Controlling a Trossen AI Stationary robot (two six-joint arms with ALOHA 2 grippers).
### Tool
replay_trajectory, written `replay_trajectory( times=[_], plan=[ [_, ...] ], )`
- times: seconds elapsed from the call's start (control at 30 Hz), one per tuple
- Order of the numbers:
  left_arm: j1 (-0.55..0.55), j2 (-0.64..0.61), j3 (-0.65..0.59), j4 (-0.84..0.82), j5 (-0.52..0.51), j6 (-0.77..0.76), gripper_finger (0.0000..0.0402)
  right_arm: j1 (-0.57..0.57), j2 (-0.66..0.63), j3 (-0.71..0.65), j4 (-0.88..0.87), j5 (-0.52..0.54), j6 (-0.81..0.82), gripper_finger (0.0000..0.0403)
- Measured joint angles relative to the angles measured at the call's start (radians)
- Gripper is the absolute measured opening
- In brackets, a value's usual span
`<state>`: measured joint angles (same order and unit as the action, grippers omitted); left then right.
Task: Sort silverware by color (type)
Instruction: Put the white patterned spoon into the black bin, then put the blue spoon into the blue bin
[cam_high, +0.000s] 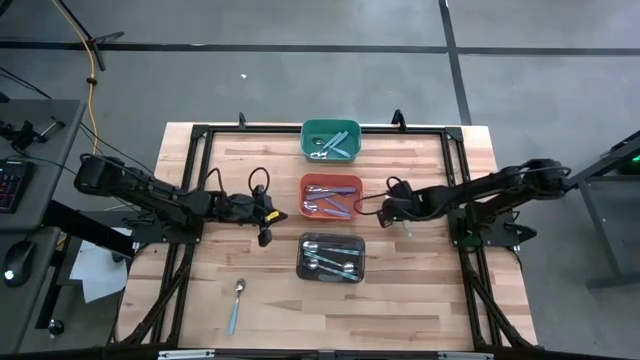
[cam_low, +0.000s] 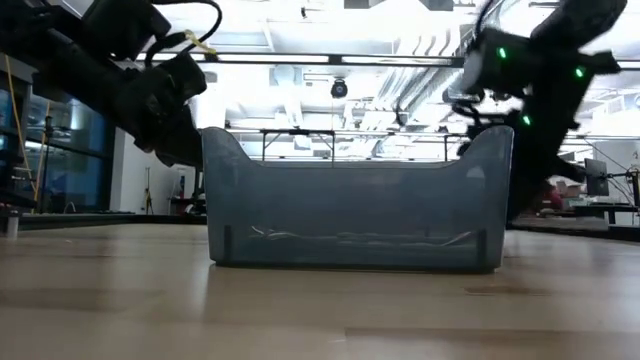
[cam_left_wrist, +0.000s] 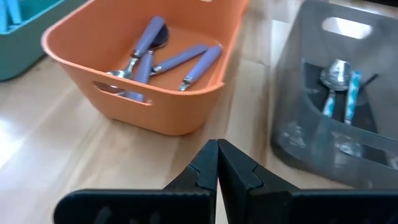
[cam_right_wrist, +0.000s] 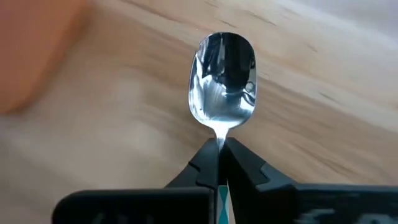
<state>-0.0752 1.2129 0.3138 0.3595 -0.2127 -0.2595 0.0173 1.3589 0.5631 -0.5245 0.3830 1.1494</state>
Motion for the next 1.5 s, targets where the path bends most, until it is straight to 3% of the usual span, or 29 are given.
replay_trajectory(
  times=[0.33,0.5,0.7,0.93,1.17,1.3,1.5],
  plan=[
    [-0.063,-0.024,0.0,-0.014,-0.026,-0.052,0.0,0.122,-0.02,0.281,-0.118,-0.016,-0.223,0.0001],
    [-0.086,-0.093,0.0,-0.089,-0.044,-0.083,0.0,0.227,0.006,0.465,-0.043,0.011,-0.383,0.0001],
    [-0.128,-0.185,0.0,-0.2,-0.076,-0.142,0.0,0.286,0.228,0.663,0.046,-0.038,-0.591,0.0001],
    [-0.221,-0.253,0.0,-0.305,-0.148,-0.238,0.0,0.284,0.528,0.866,0.035,-0.201,-0.736,0.0001],
    [-0.368,-0.269,0.044,-0.454,-0.25,-0.369,0.0,0.257,0.636,0.909,0.011,-0.236,-0.788,0.0008],
    [-0.464,-0.269,0.131,-0.633,-0.315,-0.479,0.0,0.251,0.629,0.909,-0.012,-0.234,-0.823,0.0043],
    [-0.589,-0.233,0.235,-0.83,-0.315,-0.701,0.0,0.259,0.557,0.91,-0.028,-0.188,-0.886,0.0107]
  ],
)
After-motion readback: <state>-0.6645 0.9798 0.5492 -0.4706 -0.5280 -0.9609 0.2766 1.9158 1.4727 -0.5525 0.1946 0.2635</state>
